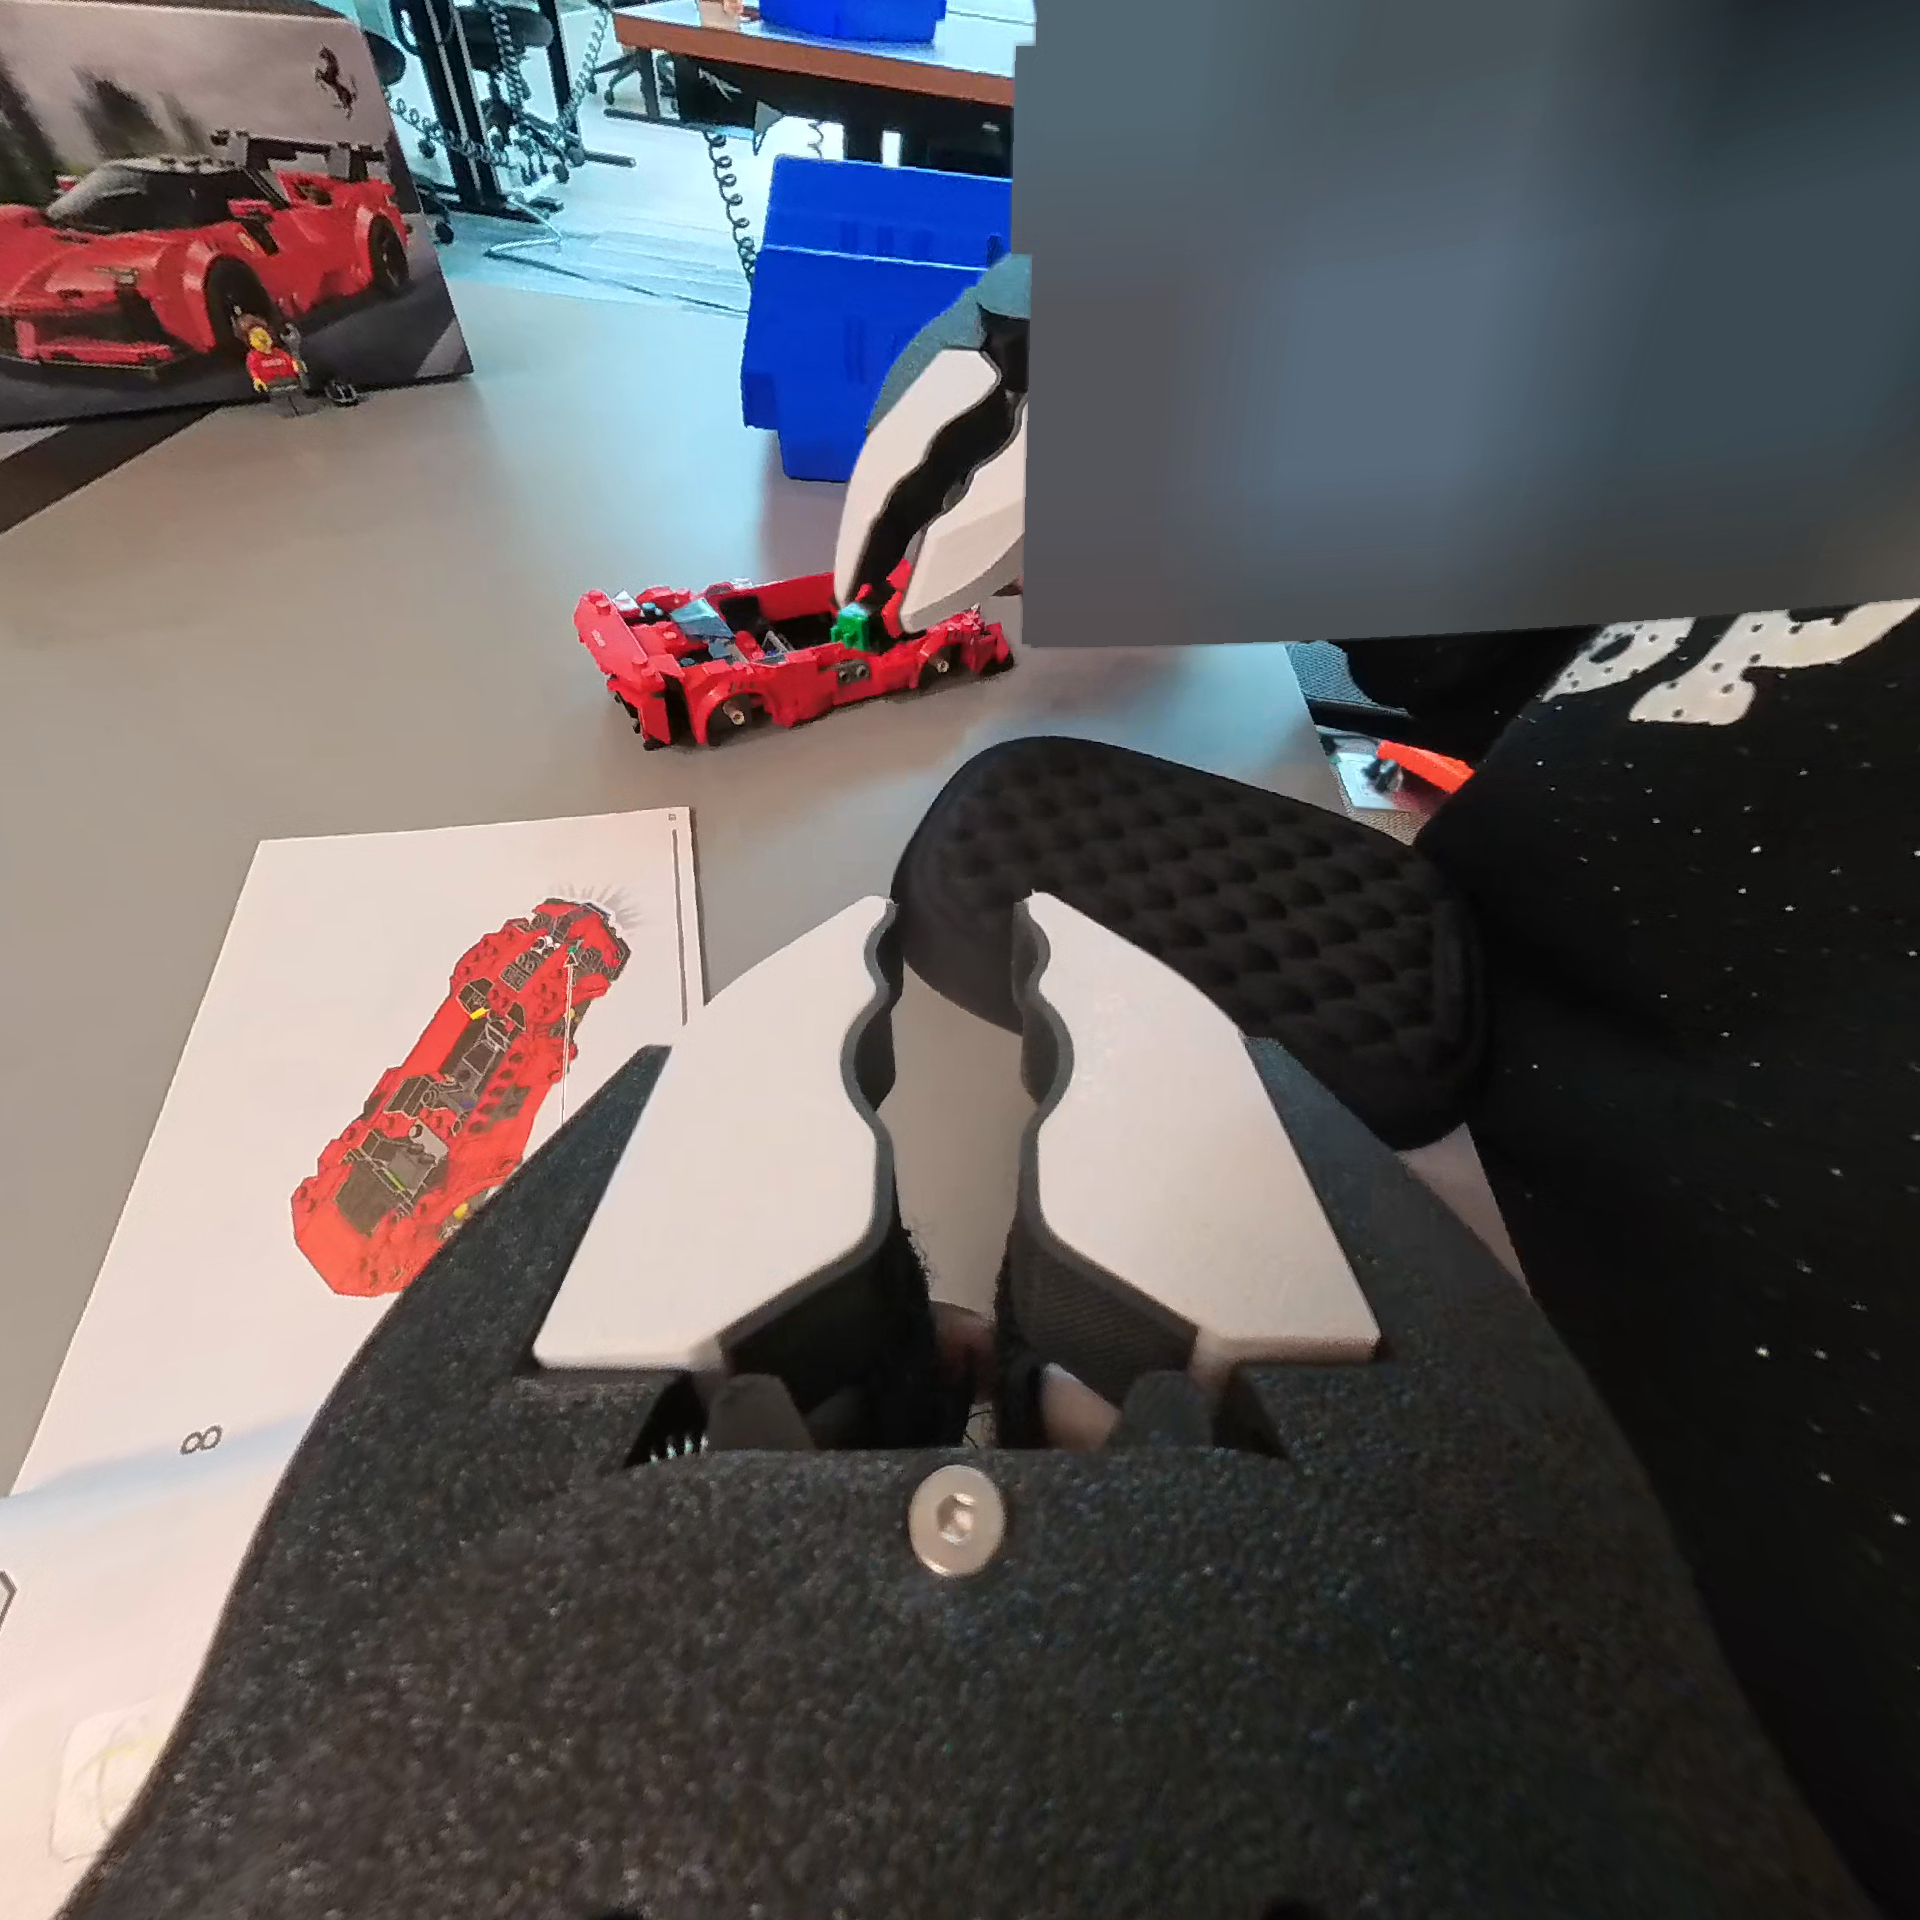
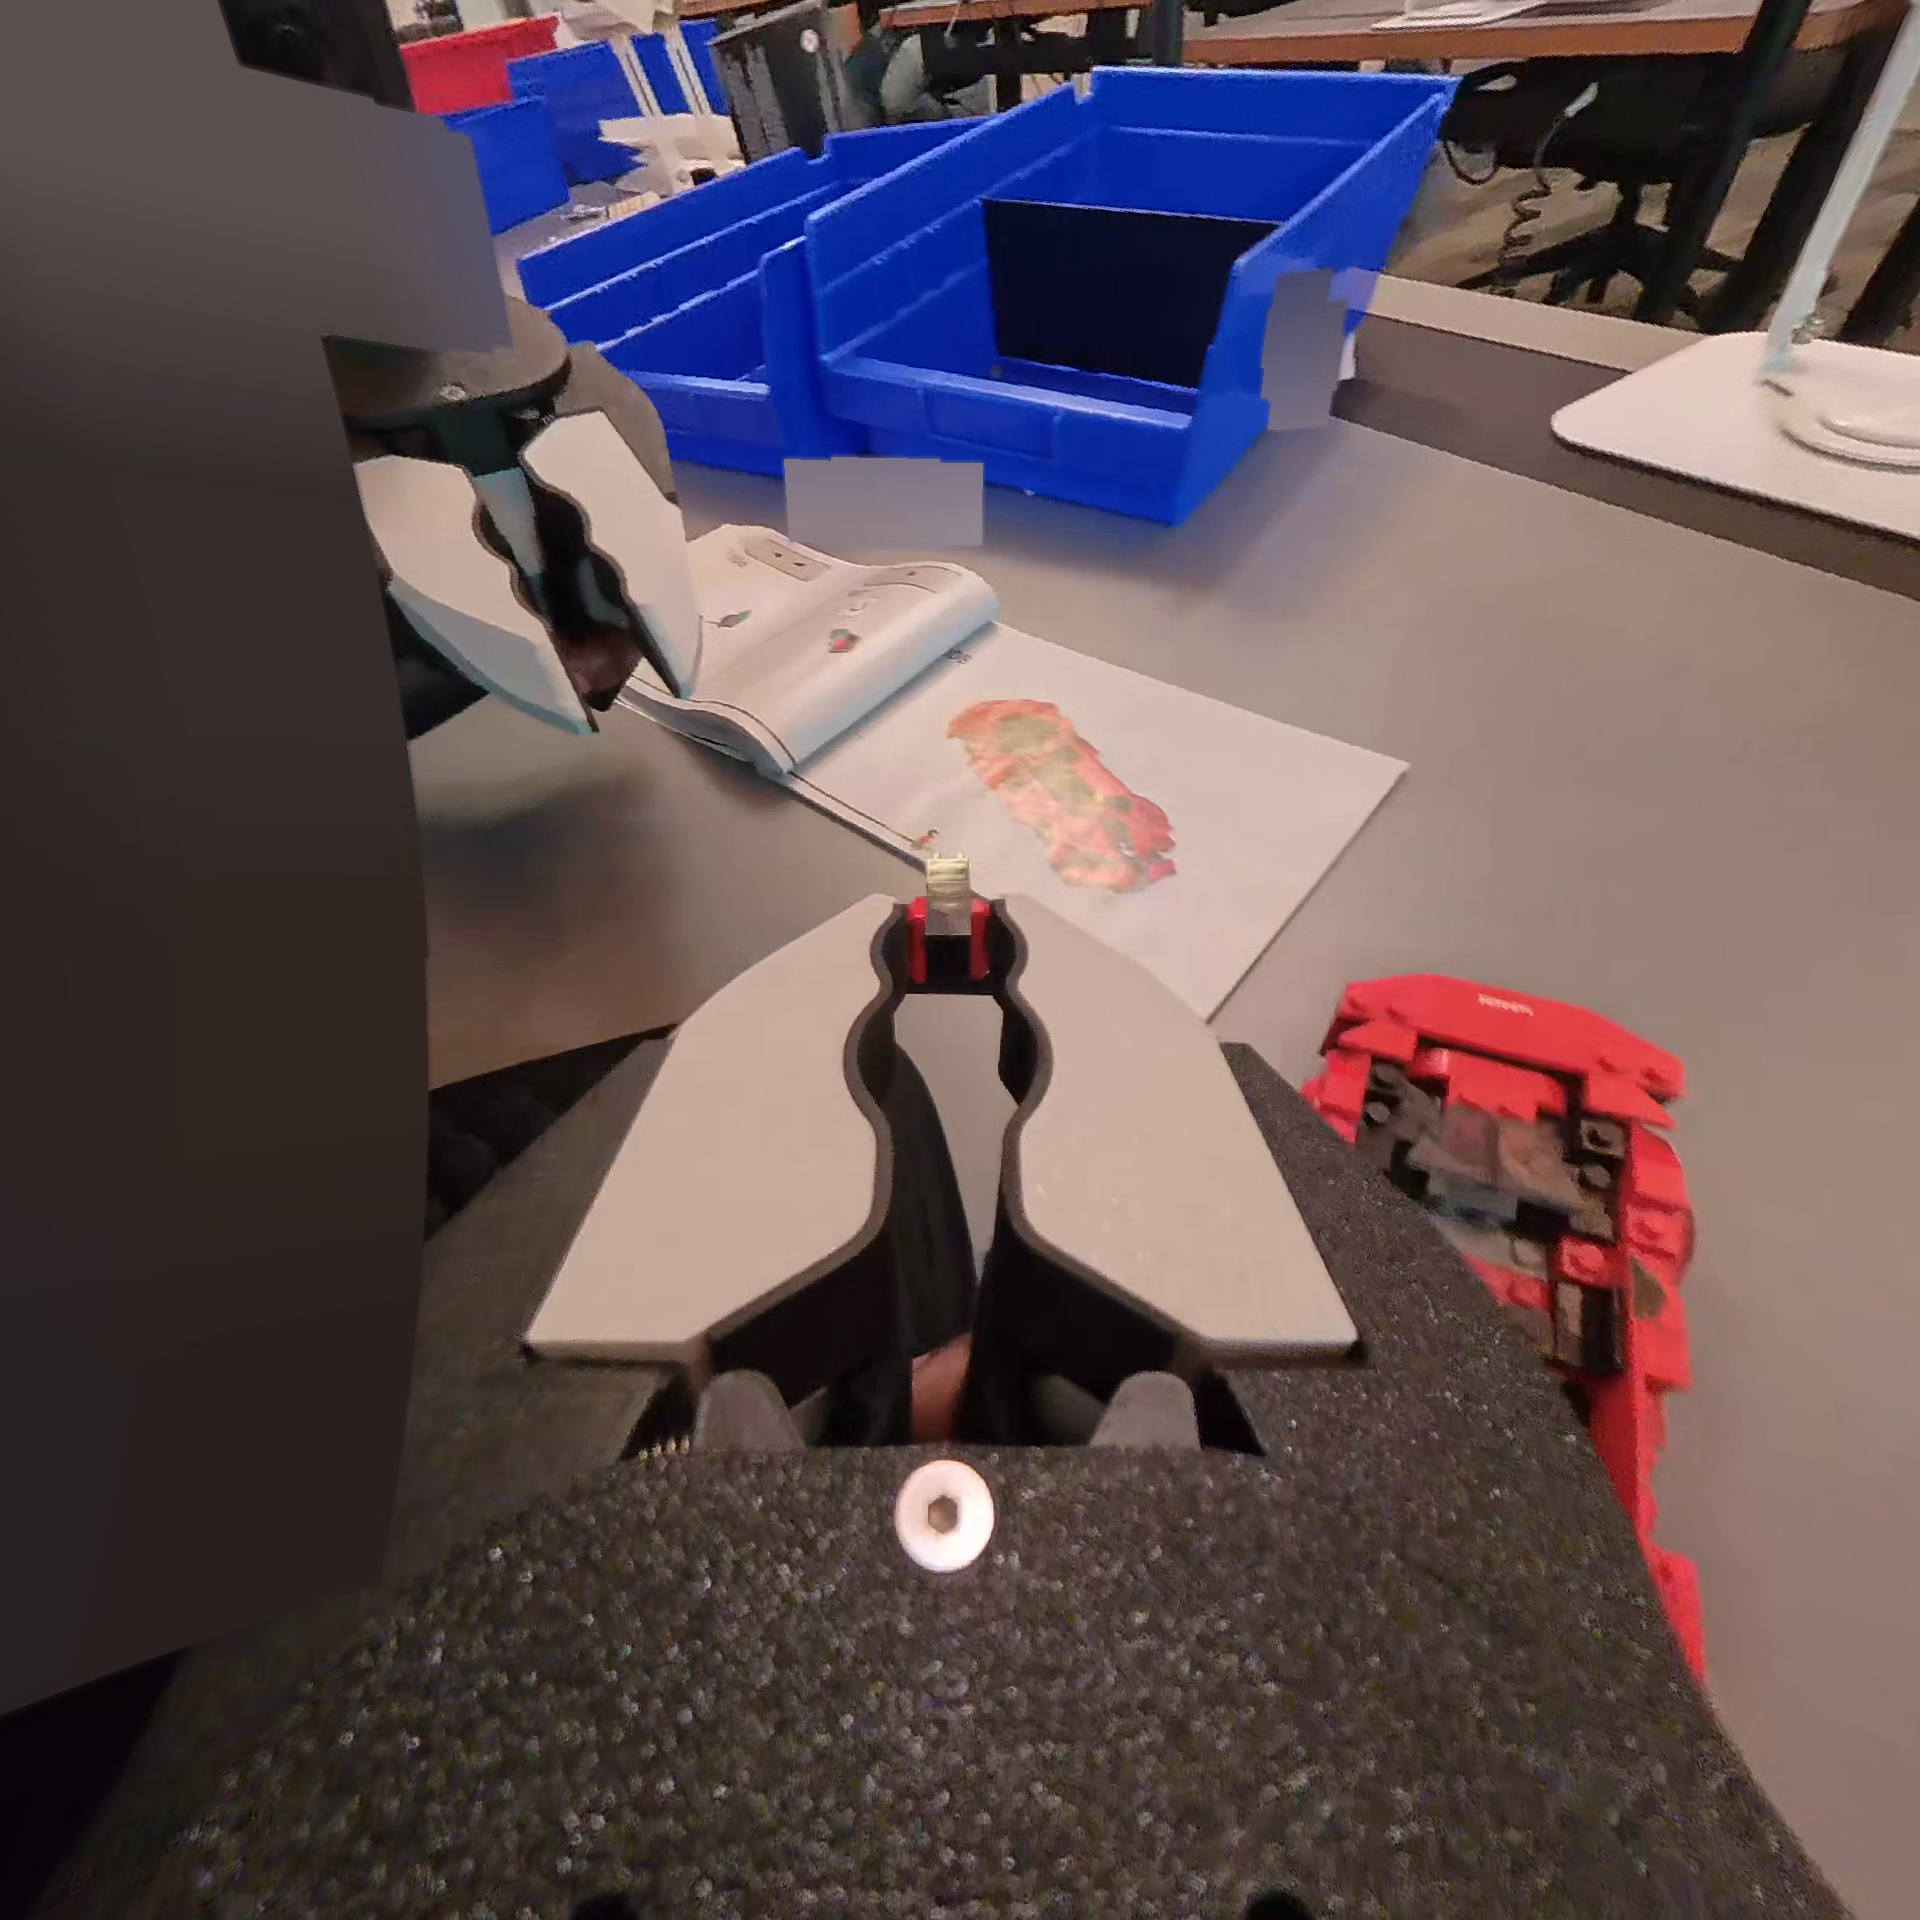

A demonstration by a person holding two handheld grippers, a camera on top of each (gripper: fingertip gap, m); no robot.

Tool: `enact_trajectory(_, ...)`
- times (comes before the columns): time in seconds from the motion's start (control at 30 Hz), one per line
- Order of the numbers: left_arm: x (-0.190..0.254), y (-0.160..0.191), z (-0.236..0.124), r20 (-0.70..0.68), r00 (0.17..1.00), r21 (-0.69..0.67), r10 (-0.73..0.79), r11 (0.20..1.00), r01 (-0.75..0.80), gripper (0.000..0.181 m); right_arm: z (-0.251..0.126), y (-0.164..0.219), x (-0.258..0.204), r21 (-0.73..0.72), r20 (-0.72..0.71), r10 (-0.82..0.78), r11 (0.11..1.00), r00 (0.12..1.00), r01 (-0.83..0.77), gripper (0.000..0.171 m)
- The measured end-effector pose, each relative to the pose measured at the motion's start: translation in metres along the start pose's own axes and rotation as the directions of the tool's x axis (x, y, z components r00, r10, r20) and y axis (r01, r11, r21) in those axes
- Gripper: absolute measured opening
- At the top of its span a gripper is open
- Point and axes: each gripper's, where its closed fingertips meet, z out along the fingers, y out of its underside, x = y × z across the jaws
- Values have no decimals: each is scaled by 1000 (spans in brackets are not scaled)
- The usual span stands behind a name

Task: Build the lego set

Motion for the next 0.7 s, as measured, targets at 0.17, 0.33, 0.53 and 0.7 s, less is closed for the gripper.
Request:
enact_trajectory(0.17, 3, 1, 10, -7, 1000, -41, 3, 999, -4, 20, -24, 13, 12, -8, -87, 34, 999, 996, -35, 15)
enact_trajectory(0.33, 4, -6, 22, -11, 1000, -47, 0, 999, 0, 18, -61, 29, 27, -11, -218, 64, 998, 974, -68, 15)
enact_trajectory(0.53, 12, -14, 52, -52, 998, -71, 26, 997, -29, 16, -108, 61, 43, -81, -401, 54, 992, 915, -94, 15)
enact_trajectory(0.7, 20, -22, 80, -88, 995, -98, 51, 993, -60, 17, -127, 74, 47, -67, -451, 75, 991, 889, -117, 15)
